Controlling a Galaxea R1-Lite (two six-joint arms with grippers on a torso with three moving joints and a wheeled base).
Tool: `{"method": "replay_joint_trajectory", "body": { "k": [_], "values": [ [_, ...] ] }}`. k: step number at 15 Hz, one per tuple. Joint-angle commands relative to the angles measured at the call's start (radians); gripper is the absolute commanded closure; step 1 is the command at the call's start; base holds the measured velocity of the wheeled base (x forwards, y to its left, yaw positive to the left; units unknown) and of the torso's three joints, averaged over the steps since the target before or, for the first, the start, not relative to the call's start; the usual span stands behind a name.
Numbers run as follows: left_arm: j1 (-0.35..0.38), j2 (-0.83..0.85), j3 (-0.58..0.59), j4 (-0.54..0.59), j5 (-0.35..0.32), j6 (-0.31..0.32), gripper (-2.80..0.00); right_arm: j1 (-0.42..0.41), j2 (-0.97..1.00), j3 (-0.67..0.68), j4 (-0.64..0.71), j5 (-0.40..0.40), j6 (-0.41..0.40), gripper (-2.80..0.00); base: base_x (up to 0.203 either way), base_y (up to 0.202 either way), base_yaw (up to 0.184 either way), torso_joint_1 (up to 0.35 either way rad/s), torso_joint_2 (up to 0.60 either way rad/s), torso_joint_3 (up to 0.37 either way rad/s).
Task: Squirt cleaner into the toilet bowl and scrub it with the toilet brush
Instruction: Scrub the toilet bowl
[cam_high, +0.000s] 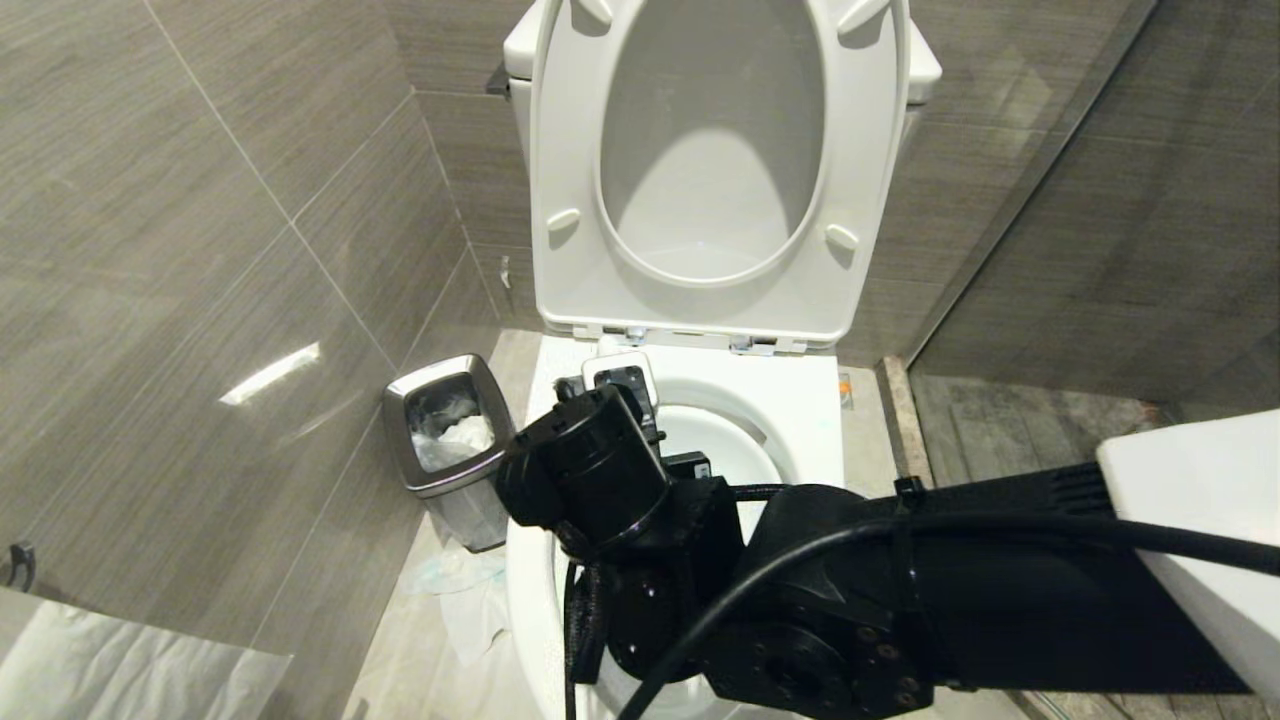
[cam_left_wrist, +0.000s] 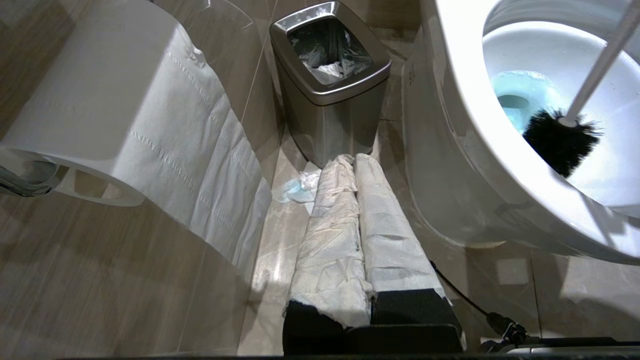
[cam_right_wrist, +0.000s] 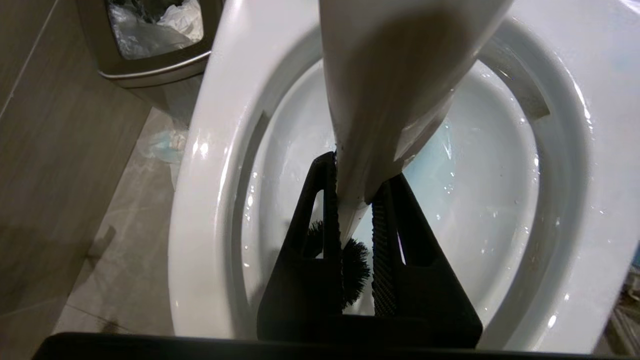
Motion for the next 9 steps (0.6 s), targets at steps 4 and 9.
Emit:
{"method": "replay_joint_trajectory", "body": {
  "k": [4, 9],
  "values": [
    [0.001, 0.0, 0.0, -0.001, 0.0, 0.0, 0.0, 0.003, -0.132, 0.171, -0.004, -0.003, 0.04, 0.0, 0.0, 0.0, 0.0, 0.0, 0.0, 0.0],
    [0.0, 0.0, 0.0, -0.001, 0.0, 0.0, 0.0, -0.006, -0.195, 0.258, -0.004, -0.002, 0.068, 0.0, 0.0, 0.0, 0.0, 0.0, 0.0, 0.0]
  ]
}}
